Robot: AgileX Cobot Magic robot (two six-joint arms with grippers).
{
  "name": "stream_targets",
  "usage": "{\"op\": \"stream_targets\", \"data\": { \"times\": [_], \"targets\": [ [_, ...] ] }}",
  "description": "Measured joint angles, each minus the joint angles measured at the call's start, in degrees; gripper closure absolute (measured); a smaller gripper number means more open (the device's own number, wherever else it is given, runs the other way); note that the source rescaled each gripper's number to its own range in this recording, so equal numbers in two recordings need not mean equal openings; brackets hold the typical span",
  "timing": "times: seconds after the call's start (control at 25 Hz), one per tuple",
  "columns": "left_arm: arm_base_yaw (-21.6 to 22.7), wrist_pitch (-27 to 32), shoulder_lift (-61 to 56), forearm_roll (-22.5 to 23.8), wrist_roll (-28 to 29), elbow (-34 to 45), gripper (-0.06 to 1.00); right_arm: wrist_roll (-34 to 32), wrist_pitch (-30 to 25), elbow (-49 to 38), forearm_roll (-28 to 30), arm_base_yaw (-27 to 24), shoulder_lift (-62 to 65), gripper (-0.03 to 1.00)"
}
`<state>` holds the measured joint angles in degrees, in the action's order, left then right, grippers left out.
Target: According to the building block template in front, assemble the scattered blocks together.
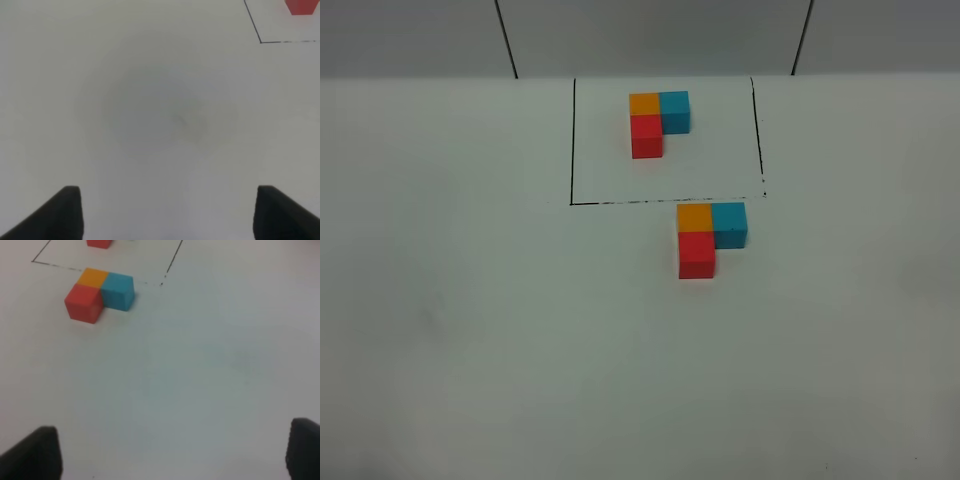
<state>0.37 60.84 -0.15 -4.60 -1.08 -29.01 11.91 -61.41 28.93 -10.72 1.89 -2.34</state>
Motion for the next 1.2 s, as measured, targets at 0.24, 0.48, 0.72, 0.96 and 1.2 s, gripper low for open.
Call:
{"op": "stream_targets", "data": {
  "times": [0.24,0.48,0.72,0.96,1.2],
  "targets": [
    [0.0,0.0,0.0,0.0,0.0,0.0,0.39,-0.05,0.0,0.0,0.0,0.0,0.0,0.29],
    [0.0,0.0,0.0,0.0,0.0,0.0,0.39,-0.11,0.0,0.0,0.0,-0.08,0.0,0.29],
    [0.0,0.0,0.0,0.0,0.0,0.0,0.39,-0.18,0.0,0.0,-0.04,-1.32,0.0,0.29],
    [0.0,0.0,0.0,0.0,0.0,0.0,0.39,-0.18,0.0,0.0,-0.04,-1.32,0.0,0.29],
    [0.0,0.0,0.0,0.0,0.0,0.0,0.39,-0.18,0.0,0.0,-0.04,-1.36,0.0,0.3]
  ]
}}
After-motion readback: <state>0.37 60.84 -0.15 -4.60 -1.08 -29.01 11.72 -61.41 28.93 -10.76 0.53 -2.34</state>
